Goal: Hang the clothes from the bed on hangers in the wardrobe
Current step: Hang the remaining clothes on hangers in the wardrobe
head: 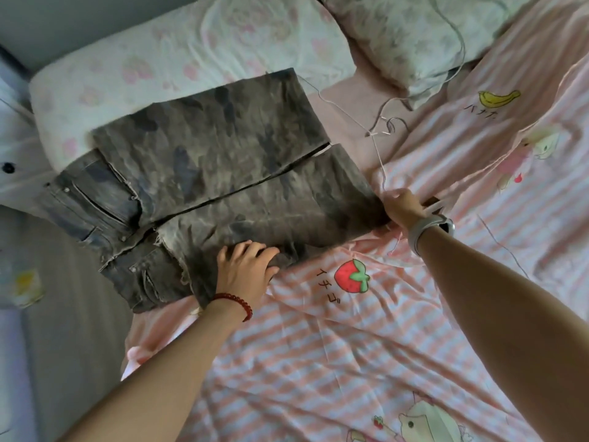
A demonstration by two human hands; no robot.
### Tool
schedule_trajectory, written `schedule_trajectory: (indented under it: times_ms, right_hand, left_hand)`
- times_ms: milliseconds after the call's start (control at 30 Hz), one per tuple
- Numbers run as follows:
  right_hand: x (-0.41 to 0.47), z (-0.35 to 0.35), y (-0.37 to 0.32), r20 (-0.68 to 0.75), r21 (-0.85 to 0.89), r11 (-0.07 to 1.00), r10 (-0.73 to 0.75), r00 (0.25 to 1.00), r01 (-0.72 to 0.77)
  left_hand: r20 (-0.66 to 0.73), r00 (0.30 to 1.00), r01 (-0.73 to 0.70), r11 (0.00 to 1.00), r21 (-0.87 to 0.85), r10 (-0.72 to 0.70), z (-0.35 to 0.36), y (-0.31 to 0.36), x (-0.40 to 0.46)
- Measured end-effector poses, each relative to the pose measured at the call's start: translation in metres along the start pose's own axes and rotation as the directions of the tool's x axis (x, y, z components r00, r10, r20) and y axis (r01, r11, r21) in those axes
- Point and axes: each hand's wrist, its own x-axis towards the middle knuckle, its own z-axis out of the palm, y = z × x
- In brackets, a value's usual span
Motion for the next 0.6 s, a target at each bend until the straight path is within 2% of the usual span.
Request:
schedule_trajectory:
  times_ms: [100,200,300,367,500,600]
  right_hand:
    - [-0.007,0.0,-0.007,-0.093,0.149,0.987,-0.047,0.995,0.061]
    - [-0.032,-0.003,-0.012,-0.259,0.124,0.965,-0.192,0.946,0.23]
    - [-0.065,-0.005,-0.02,-0.256,0.114,0.924,-0.327,0.91,0.364]
    - [-0.081,-0.005,-0.024,-0.22,0.079,0.921,-0.356,0.908,0.38]
    - [-0.104,-0.012,-0.034,-0.313,0.112,0.919,-0.328,0.891,0.378]
    - [-0.131,-0.019,-0.044,-0.329,0.099,0.911,-0.35,0.877,0.401]
  left_hand:
    - [-0.09,0.996,-0.029,1.0,-0.001,0.029,-0.007,-0.002,-0.002]
    - [-0.067,0.995,-0.073,0.997,0.005,0.073,-0.02,-0.008,-0.01]
    - [-0.101,0.992,-0.08,0.997,0.0,0.08,-0.032,-0.02,-0.023]
    - [-0.11,0.99,-0.081,0.997,0.017,0.082,-0.044,-0.026,-0.035]
    - [-0.126,0.987,-0.094,0.995,0.019,0.096,-0.063,-0.035,-0.067]
    - [-0.095,0.994,-0.063,0.998,0.004,0.063,-0.076,-0.041,-0.095]
